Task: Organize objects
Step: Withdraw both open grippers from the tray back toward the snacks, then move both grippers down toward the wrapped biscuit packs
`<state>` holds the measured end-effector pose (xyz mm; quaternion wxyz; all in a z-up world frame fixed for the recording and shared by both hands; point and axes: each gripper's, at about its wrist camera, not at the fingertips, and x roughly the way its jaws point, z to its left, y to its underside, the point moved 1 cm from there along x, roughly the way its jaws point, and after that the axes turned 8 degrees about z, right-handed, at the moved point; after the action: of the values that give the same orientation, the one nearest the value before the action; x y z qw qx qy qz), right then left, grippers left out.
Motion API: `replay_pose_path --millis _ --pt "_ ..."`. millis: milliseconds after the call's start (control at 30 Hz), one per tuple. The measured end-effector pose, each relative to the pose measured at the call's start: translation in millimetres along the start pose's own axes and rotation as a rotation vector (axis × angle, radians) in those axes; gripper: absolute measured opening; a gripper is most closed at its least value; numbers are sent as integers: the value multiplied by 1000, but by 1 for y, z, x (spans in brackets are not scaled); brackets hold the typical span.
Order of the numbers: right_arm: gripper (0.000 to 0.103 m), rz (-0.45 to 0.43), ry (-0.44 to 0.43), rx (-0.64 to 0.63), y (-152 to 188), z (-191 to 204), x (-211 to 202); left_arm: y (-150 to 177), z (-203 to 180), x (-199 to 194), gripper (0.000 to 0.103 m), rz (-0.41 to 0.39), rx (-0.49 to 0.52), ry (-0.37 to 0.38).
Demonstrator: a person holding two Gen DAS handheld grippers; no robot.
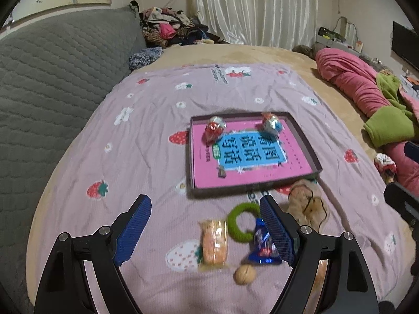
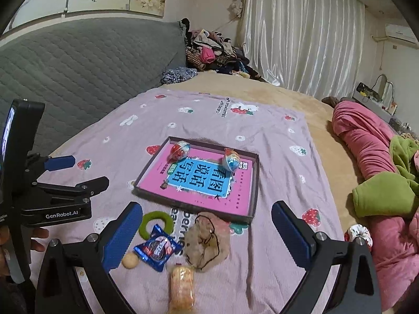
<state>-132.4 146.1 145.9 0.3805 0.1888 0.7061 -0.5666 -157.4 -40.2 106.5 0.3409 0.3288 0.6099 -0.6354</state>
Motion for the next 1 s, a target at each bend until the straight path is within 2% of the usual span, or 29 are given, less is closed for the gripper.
replay_pose_path --millis 400,1000 --pt "100 20 3 -1 37 5 -11 44 -3 -1 86 26 15 2" --pt "100 62 10 -13 90 20 -11 82 -10 6 86 66 31 7"
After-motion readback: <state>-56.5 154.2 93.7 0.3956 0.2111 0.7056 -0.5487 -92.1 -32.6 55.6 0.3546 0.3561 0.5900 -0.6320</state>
